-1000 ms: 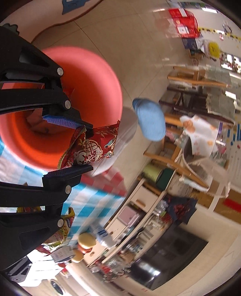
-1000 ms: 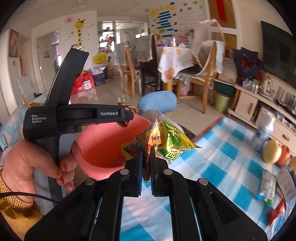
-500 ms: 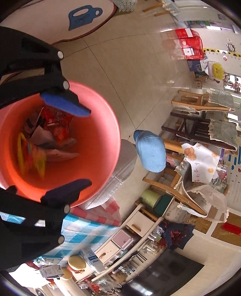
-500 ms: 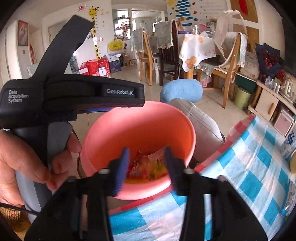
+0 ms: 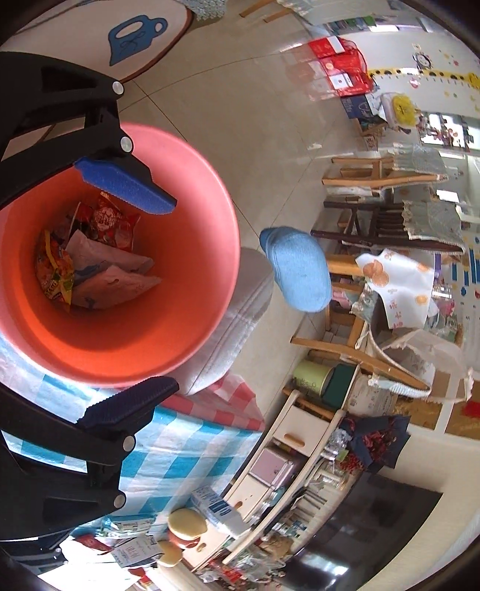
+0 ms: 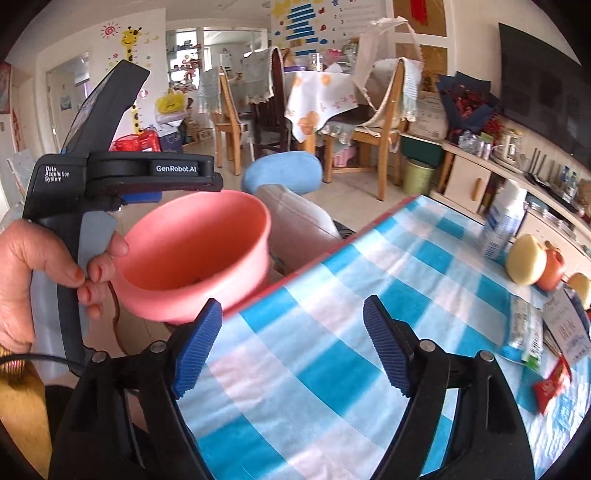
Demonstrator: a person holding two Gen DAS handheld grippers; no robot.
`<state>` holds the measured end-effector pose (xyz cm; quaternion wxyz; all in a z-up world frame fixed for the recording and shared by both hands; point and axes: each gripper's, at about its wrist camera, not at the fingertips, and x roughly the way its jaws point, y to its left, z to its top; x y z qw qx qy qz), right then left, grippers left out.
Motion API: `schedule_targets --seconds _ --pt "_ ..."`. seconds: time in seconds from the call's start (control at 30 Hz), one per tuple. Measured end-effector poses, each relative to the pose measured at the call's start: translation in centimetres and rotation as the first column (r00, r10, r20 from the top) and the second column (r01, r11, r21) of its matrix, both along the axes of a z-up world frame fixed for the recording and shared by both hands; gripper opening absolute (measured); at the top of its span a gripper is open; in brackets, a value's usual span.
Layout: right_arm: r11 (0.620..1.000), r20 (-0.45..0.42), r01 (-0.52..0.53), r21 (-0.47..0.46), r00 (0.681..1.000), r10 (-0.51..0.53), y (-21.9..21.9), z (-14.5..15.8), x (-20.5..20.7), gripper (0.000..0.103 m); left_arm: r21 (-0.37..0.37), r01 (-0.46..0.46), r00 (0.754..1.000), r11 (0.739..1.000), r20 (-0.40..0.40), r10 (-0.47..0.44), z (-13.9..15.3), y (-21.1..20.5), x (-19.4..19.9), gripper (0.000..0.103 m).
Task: Collect trash
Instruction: 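Bring both tools back over the table toward the white packet and red bag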
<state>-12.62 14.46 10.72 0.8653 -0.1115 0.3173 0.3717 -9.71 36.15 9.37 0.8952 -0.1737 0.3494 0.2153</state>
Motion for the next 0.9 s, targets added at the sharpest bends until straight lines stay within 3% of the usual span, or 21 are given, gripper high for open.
schedule_targets --seconds 0.27,0.5,0.9 --pt "0.998 0.024 0.070 -0.003 0.997 -0.070 -5.1 0.2 -0.4 0.085 -0.056 0.134 0.991 0.989 0.034 -0.132 0.0 -3.6 1.6 0.092" --pt "0.994 0.044 0.110 -0.007 0.993 -0.109 -8.5 0.4 -0.6 0.085 -0.086 0.193 0.981 0.977 0.052 -0.189 -0.5 -5.6 2.6 0.092" --pt "0.987 0.065 0.161 0.023 0.985 -0.162 -13.0 0.5 -0.8 0.085 -0.088 0.327 0.945 0.941 0.001 -0.328 -1.9 -10.7 5.1 0.092"
